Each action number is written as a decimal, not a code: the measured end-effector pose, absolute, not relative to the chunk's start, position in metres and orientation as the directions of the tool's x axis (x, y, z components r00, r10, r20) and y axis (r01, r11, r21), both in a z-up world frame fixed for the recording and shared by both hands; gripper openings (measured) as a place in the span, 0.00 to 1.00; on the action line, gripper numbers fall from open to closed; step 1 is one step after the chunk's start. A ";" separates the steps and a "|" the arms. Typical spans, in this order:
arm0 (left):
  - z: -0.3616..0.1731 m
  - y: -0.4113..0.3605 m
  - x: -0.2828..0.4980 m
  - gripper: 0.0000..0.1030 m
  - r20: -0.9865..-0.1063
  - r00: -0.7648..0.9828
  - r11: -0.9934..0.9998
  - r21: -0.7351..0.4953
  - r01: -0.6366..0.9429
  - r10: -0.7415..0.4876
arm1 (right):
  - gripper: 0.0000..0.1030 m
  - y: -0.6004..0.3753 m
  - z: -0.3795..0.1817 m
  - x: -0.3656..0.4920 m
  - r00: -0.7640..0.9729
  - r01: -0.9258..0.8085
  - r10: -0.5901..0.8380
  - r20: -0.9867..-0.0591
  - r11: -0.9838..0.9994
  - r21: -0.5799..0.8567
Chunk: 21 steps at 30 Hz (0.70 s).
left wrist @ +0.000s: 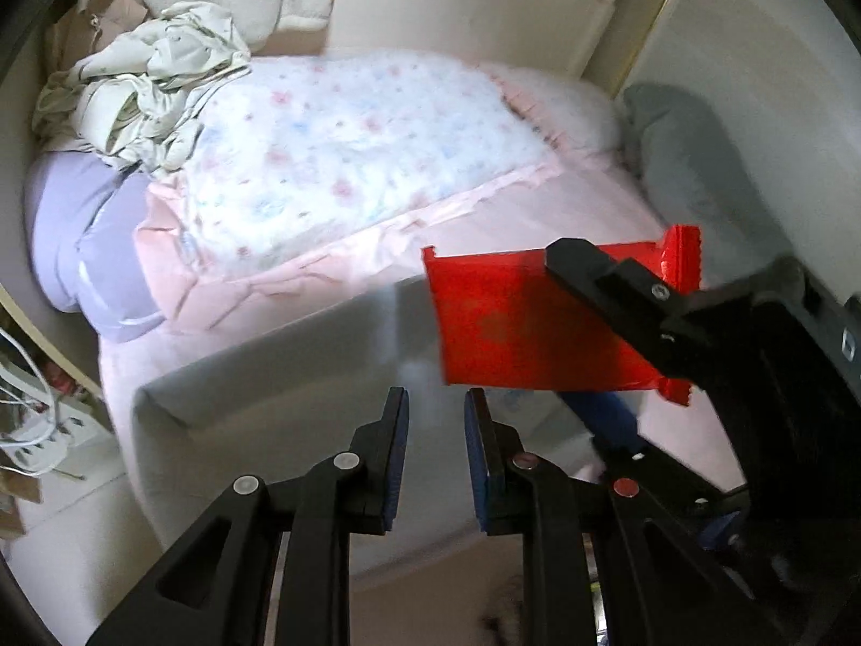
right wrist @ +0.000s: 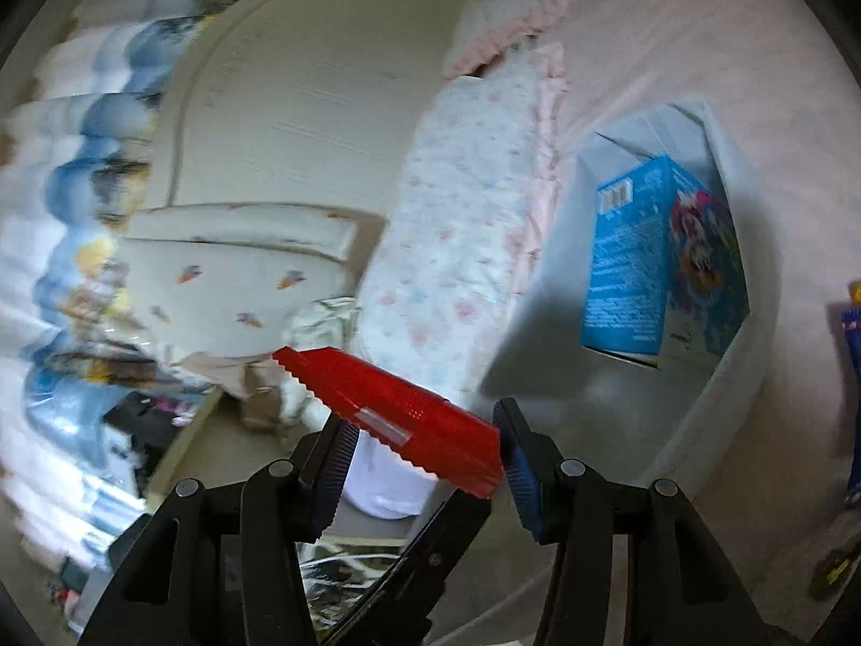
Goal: Organize objects
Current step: 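Carry the red packet into the white bin and open the right gripper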
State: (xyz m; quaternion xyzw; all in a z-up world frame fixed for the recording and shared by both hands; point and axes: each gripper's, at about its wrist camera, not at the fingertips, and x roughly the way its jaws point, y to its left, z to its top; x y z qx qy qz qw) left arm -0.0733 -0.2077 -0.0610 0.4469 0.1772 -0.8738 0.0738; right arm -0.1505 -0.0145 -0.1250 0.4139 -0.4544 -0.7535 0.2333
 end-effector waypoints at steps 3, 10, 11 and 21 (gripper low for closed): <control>-0.071 -0.218 -0.074 0.19 -0.832 -0.554 -0.917 -0.238 0.319 0.023 | 0.50 -0.020 -0.122 -0.149 -0.527 -0.022 -0.707 -0.471 -0.543 0.839; -0.073 -0.213 -0.068 0.19 -0.844 -0.535 -0.916 -0.245 0.318 0.040 | 0.50 -0.011 -0.131 -0.142 -0.492 -0.006 -0.795 -0.354 -0.404 0.915; -0.074 -0.209 -0.069 0.19 -0.846 -0.531 -0.919 -0.242 0.311 0.043 | 0.50 -0.009 -0.129 -0.142 -0.499 -0.004 -0.792 -0.352 -0.404 0.915; -0.070 -0.206 -0.068 0.19 -0.839 -0.543 -0.927 -0.216 0.307 0.016 | 0.50 0.042 -0.115 -0.132 -0.613 -0.115 -0.621 -0.488 -0.541 0.833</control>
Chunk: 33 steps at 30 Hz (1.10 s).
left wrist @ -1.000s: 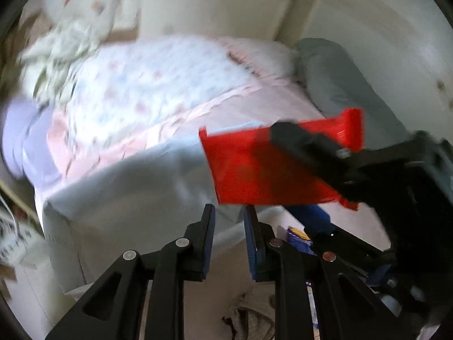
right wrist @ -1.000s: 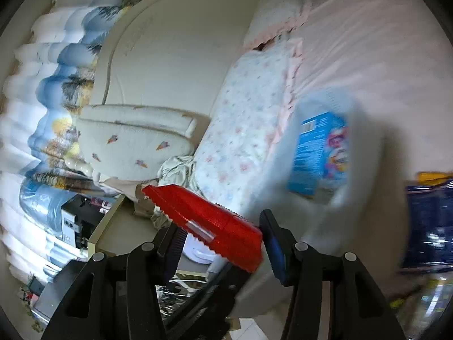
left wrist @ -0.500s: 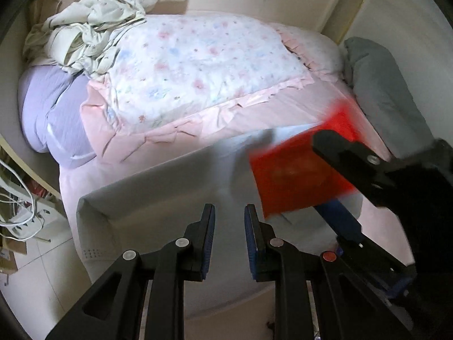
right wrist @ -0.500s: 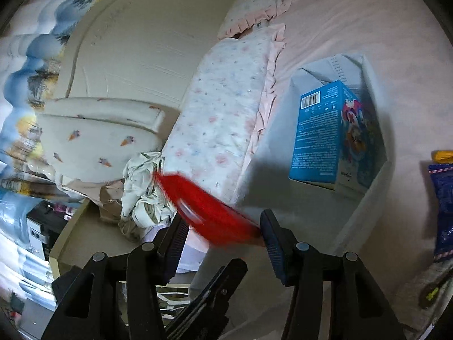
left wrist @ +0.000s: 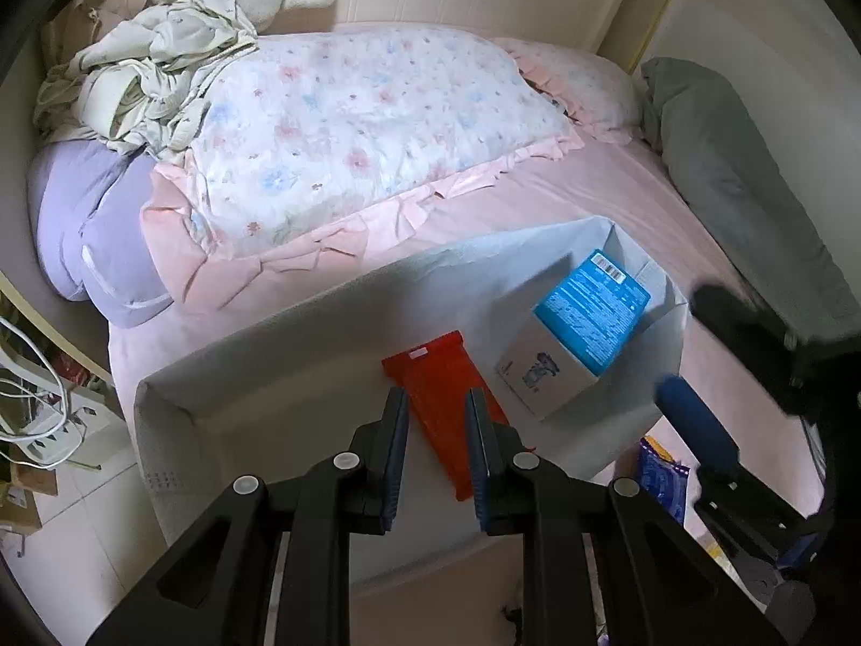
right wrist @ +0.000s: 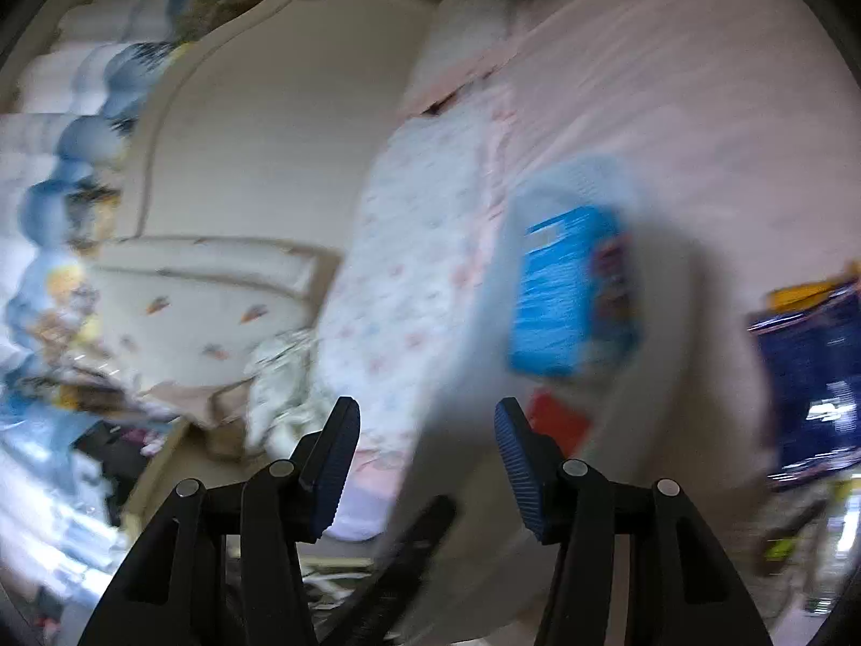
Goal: Organize objects
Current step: 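Carry the red packet into the white bin and open the right gripper, then withdraw the right gripper up out of the white bin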
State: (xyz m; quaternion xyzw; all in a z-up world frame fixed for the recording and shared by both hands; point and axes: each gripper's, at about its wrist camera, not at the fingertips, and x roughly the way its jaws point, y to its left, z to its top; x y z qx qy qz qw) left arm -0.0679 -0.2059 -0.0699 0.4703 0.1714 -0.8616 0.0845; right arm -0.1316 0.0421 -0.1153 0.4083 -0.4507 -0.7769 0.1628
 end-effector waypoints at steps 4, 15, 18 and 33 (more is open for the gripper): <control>-0.071 -0.213 -0.066 0.19 -0.842 -0.540 -0.918 -0.220 0.331 0.007 | 0.50 0.059 -0.127 -0.126 -0.576 -0.225 -0.562 -0.594 -0.590 0.776; -0.057 -0.225 -0.056 0.23 -0.826 -0.543 -0.904 -0.104 0.415 -0.154 | 0.50 0.011 -0.169 -0.127 -0.379 -0.309 -0.651 -0.658 -0.582 0.753; -0.061 -0.226 -0.057 0.23 -0.838 -0.526 -0.903 -0.103 0.416 -0.146 | 0.42 0.007 -0.183 -0.128 -0.338 -0.345 -0.636 -0.694 -0.603 0.720; -0.067 -0.191 -0.060 0.23 -0.857 -0.510 -0.934 -0.123 0.336 -0.071 | 0.25 0.044 -0.179 -0.093 -0.386 -0.375 -0.632 -0.672 -0.558 0.740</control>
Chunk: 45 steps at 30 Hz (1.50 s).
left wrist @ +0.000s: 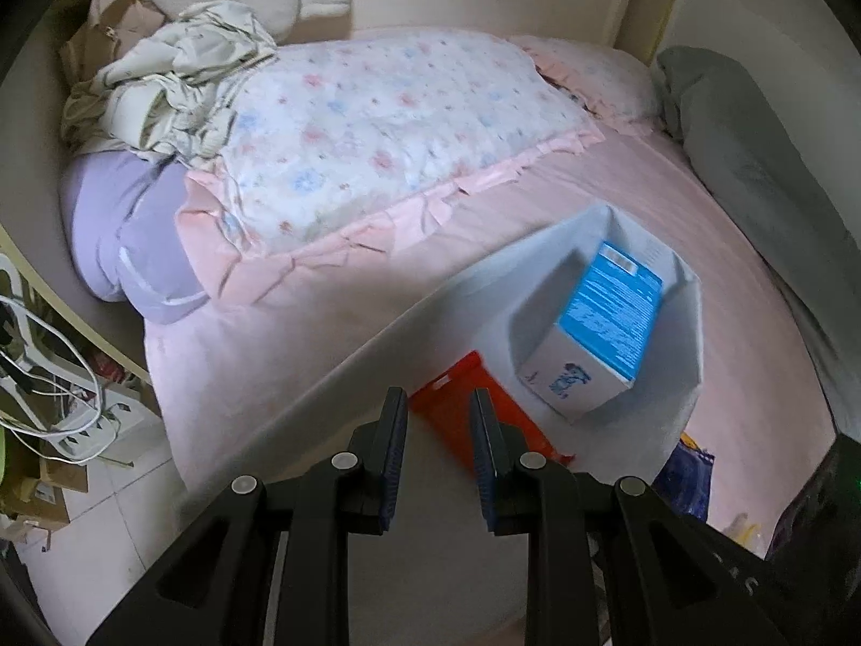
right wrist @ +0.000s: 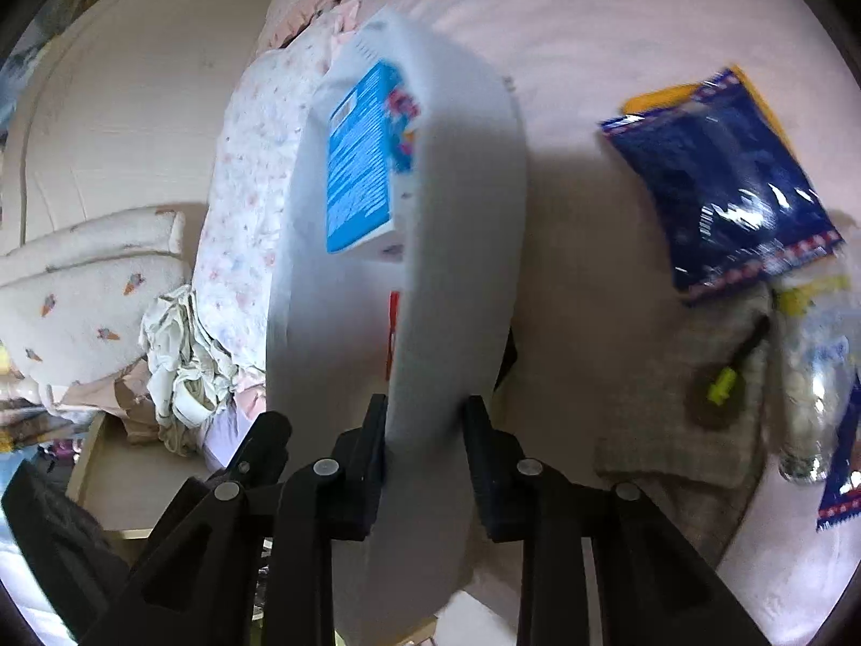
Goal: Organize objects
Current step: 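Withdraw the right gripper up out of the white bin, then move the right gripper down over the dark blue snack bag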
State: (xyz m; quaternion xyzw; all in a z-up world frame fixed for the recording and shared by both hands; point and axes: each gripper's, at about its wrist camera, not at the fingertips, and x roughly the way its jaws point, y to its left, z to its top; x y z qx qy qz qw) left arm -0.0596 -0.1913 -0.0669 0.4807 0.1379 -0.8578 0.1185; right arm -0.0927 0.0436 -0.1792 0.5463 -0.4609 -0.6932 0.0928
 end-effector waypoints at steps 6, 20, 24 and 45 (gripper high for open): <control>-0.069 -0.180 -0.059 0.23 -0.862 -0.504 -0.938 -0.135 0.319 -0.047 | 0.25 0.065 -0.170 -0.077 -0.419 -0.392 -0.602 -0.680 -0.556 0.733; -0.077 -0.165 -0.062 0.23 -0.876 -0.474 -0.949 -0.073 0.306 -0.086 | 0.30 0.079 -0.156 -0.096 -0.411 -0.363 -0.501 -0.761 -0.676 0.641; -0.077 -0.167 -0.063 0.23 -0.877 -0.468 -0.952 -0.045 0.303 -0.108 | 0.35 0.081 -0.152 -0.116 -0.393 -0.354 -0.474 -0.788 -0.713 0.606; -0.080 -0.153 -0.065 0.23 -0.886 -0.457 -0.963 -0.049 0.265 -0.080 | 0.17 0.110 -0.165 -0.104 -0.559 -0.552 -0.304 -0.771 -0.557 0.620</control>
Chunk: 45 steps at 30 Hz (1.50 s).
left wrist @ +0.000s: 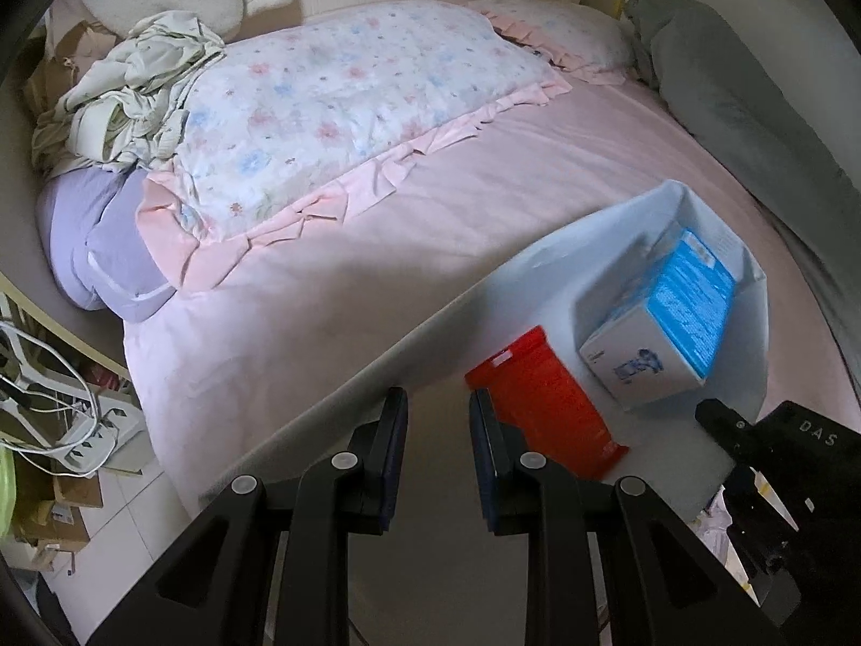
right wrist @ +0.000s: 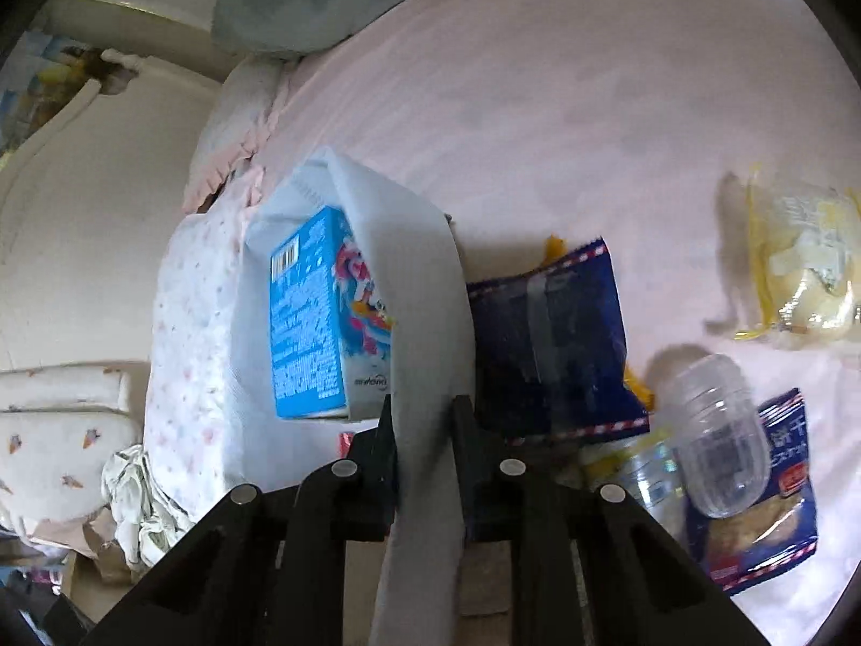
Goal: Organize objects
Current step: 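Move the right gripper down over the dark blue snack bag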
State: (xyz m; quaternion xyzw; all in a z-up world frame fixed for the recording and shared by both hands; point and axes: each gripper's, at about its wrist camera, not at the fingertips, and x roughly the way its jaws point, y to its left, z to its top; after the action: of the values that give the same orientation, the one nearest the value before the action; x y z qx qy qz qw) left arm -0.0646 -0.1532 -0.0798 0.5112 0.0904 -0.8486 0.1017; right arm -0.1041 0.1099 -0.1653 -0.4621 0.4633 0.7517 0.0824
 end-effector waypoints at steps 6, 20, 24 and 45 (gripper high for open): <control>-0.079 -0.148 -0.064 0.23 -0.885 -0.460 -0.965 -0.053 0.258 -0.075 | 0.25 0.105 -0.172 -0.111 -0.584 -0.487 -0.379 -0.718 -0.544 0.683; -0.056 -0.118 -0.055 0.23 -0.833 -0.553 -0.976 -0.129 0.176 0.010 | 0.44 0.114 -0.103 -0.071 -0.718 -0.262 -0.345 -0.605 -0.672 0.693; -0.054 -0.094 -0.053 0.23 -0.819 -0.570 -0.983 -0.146 0.112 0.057 | 0.44 0.118 -0.096 -0.060 -0.696 -0.263 -0.298 -0.653 -0.740 0.618; -0.067 -0.022 -0.046 0.28 -0.868 -0.458 -0.981 -0.168 -0.096 0.193 | 0.44 0.170 -0.161 -0.056 -0.578 -0.464 -0.376 -0.724 -0.578 0.671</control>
State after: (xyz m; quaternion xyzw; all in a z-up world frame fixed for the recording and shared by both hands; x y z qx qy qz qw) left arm -0.0461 -0.0221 -0.0675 0.5136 0.0474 -0.8525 -0.0848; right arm -0.0564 0.1699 -0.1614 -0.4586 0.4582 0.7609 0.0290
